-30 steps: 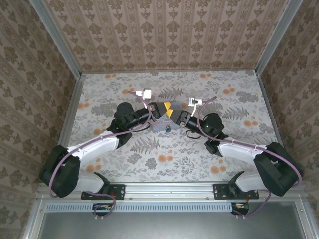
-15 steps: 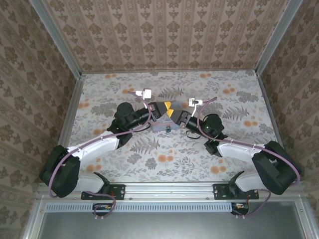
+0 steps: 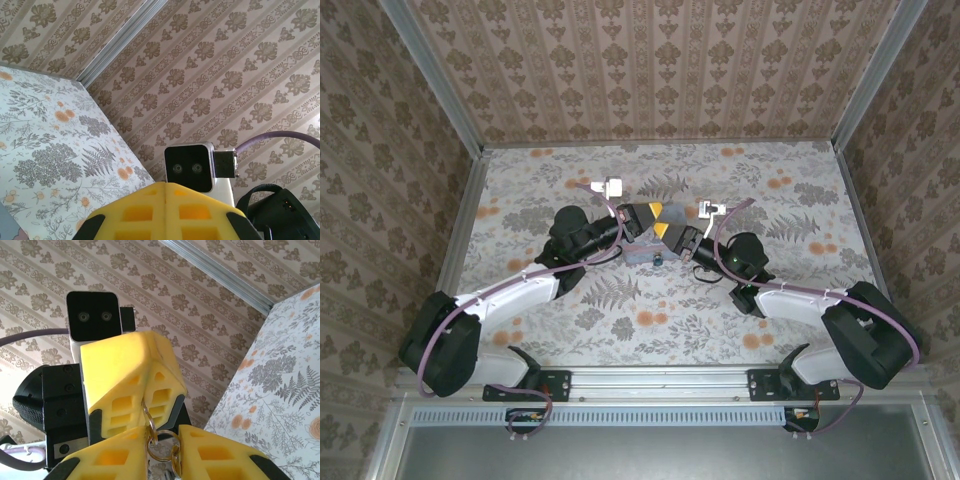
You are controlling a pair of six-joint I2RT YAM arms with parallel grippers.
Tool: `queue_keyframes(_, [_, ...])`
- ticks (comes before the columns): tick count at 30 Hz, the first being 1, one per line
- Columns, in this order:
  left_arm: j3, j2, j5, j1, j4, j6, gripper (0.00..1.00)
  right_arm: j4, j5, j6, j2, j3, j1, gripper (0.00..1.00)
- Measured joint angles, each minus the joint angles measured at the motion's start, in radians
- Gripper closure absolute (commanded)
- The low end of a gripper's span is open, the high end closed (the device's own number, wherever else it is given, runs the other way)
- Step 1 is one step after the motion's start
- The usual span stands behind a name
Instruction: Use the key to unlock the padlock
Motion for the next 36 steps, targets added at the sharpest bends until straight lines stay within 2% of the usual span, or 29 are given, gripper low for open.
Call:
queue_keyframes(17, [-0.005, 0.0, -0.031, -0.005, 0.012, 0.0, 1.0, 0.055, 0.03, 0.03, 0.032, 0.0, 0.003, 0.76])
queue_keyframes(25, [-0.007, 0.0, -0.043, -0.004, 0.02, 0.0, 1.0, 0.066, 0.042, 0.044, 0.032, 0.0, 0.005, 0.93])
queue_keyframes(26, [-0.008, 0.0, -0.046, -0.005, 0.023, 0.0, 1.0, 0.068, 0.044, 0.045, 0.032, 0.0, 0.005, 0.91])
queue_keyframes(29, [-0.01, 0.0, -0.049, -0.005, 0.025, 0.0, 1.0, 0.069, 0.049, 0.045, 0.033, 0.0, 0.007, 0.72])
queue_keyframes(33, [-0.018, 0.0, -0.05, -0.016, 0.026, 0.0, 1.0, 0.077, 0.059, 0.044, 0.034, 0.0, 0.008, 0.72])
queue_keyframes(36, [-0.022, 0.0, -0.05, -0.016, 0.025, 0.0, 1.0, 0.077, 0.064, 0.044, 0.034, 0.0, 0.008, 0.78])
